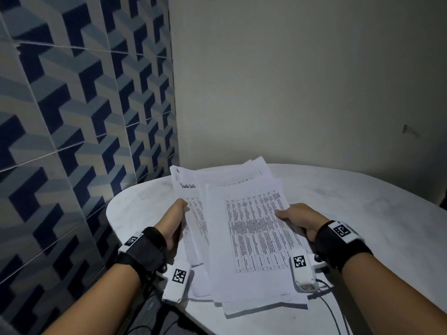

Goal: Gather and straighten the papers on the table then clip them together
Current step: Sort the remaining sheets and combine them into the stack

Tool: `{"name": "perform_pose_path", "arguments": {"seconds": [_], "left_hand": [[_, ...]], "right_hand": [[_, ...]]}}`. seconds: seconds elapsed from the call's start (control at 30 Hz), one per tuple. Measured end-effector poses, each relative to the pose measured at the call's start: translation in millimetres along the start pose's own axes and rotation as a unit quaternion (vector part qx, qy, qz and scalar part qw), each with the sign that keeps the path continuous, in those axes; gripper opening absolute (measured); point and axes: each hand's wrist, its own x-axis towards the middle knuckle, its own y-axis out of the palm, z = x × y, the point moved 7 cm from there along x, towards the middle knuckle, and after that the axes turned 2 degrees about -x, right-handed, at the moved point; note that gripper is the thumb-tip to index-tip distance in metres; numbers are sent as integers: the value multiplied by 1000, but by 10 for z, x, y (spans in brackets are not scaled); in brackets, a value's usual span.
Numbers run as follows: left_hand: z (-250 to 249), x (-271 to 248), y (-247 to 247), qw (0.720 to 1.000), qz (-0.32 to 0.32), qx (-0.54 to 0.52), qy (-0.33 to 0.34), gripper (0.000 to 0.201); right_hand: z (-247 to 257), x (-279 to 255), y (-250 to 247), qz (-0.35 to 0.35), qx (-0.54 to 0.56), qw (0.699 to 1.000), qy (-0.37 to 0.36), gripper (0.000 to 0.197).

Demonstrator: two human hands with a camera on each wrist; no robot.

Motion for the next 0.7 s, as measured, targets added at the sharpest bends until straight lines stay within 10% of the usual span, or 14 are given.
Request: {"name": "perform_pose_path", "arguments": {"seconds": [0.13, 0.43, 0.7], "left_hand": [[63, 82, -42, 1000, -7, 19, -17, 67], [101, 101, -52, 998, -24, -51, -31, 20], [108, 128, -55, 997, -9, 74, 12, 27]], "right_hand": [[-108, -85, -9, 92, 22, 995, 31, 38], [-348, 288, -419, 63, 31, 997, -18, 131], [-157, -148, -342, 56, 17, 998, -4, 66]]}}
